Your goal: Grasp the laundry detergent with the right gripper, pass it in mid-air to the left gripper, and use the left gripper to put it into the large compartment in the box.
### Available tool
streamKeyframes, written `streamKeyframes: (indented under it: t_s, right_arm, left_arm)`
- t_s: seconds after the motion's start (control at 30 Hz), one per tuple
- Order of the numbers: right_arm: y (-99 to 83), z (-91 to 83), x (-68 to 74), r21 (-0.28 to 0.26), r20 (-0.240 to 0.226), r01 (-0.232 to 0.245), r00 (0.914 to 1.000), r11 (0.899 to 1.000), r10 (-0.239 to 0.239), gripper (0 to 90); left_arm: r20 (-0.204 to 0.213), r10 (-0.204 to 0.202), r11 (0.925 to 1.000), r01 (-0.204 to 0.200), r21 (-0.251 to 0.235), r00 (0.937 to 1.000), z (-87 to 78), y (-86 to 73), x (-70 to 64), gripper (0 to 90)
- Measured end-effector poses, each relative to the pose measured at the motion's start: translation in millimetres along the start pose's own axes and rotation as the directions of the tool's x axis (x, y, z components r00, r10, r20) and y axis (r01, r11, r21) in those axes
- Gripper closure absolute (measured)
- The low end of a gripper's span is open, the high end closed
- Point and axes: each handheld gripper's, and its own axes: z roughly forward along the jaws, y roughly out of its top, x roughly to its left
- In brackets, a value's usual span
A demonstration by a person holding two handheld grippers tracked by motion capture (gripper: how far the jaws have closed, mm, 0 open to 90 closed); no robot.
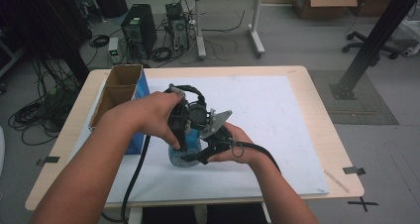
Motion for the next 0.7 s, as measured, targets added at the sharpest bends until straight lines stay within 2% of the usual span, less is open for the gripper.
streamKeyframes:
  t_s: [0.1,0.3,0.7]
  right_arm:
    - [0.5,-0.8,-0.1,-0.008,0.001,0.005,1.0000,1.000,-0.005,44.1]
    - [0.9,-1.9,-0.5,-0.033,0.004,0.007,1.0000,0.999,-0.007,44.0]
    - [0.3,-4.3,-0.8,-0.065,0.025,0.007,0.9997,0.998,-0.006,42.3]
  left_arm:
    - [-0.010,0.000,1.0000,0.000,-0.001,1.0000,-1.5,-0.4,-1.2,36.5]
    - [-0.002,-0.005,0.9999,0.005,-0.010,1.0000,-5.4,-3.1,0.5,36.8]
    - [-0.008,0.018,0.9997,-0.018,-0.018,0.9998,-9.6,-2.8,2.2,37.1]
